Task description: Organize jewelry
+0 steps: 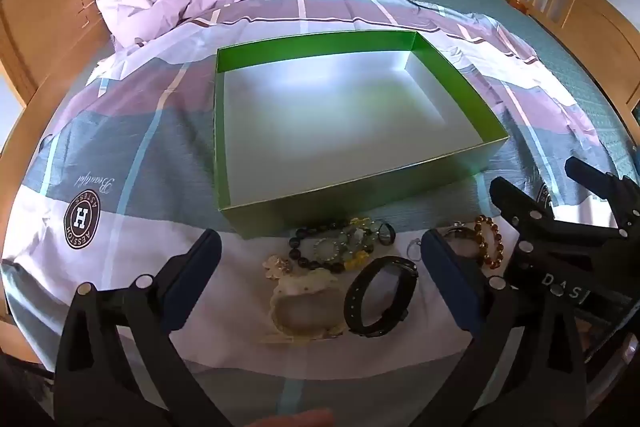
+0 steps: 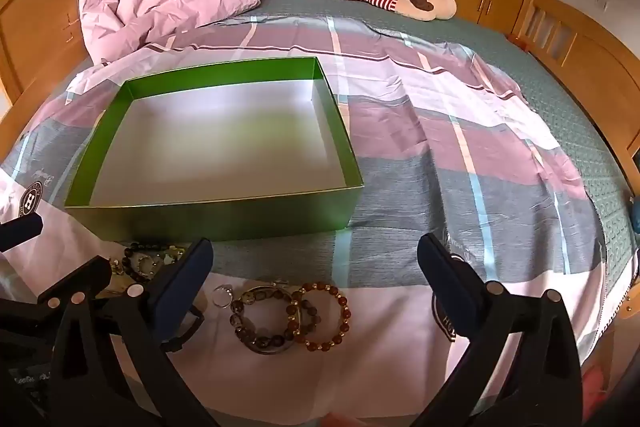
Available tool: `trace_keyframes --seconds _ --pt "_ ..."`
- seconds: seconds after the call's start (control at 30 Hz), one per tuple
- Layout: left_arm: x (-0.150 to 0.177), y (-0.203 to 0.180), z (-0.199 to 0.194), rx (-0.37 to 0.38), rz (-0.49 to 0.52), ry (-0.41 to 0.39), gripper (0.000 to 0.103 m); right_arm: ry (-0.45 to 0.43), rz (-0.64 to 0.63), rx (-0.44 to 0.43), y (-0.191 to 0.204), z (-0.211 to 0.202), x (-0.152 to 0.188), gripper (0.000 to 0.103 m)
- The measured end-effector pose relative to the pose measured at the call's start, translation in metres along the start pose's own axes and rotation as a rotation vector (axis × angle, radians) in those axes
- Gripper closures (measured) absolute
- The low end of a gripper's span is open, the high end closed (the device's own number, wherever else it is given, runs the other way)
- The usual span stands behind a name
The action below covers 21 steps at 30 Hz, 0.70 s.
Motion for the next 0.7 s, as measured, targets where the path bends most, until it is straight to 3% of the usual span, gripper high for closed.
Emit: trace_keyframes --seconds 0.7 --pt "-0.0011 0.0044 0.0001 0.001 -0.006 0.011 0.004 0.008 0.0 -0.004 -0.0001 -0.0014 0.0013 0.003"
Point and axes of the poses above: each gripper's, at about its wrist camera, not at the fingertips, and z roughly the way its jaws point, y to its left, x to its underside, the point moved 3 cm from there along z, roughly the way its jaws point, and after that the axes turned 5 degrees about x, right-handed, at the moved point
